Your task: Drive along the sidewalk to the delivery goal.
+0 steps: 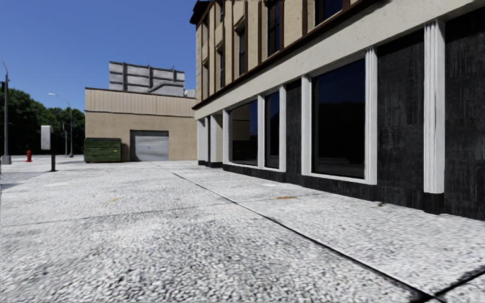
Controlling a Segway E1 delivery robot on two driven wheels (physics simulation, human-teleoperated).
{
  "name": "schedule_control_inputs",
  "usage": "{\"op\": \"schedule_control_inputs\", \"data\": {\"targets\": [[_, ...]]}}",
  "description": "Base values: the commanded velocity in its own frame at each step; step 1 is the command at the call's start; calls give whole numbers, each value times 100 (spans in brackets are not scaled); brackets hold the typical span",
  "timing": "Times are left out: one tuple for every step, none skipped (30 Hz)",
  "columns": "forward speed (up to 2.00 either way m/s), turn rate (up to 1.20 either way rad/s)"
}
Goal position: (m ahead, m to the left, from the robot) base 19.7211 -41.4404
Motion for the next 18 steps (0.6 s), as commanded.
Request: {"op": "schedule_control_inputs", "data": {"targets": [[26,-120],[26,-120],[26,-120],[26,-120],[26,-120],[26,-120],[26,-120],[26,-120],[26,-120],[26,-120],[26,-120],[26,-120],[26,-120],[28,-120],[41,-120],[67,-120],[84,-120],[84,-120]]}}
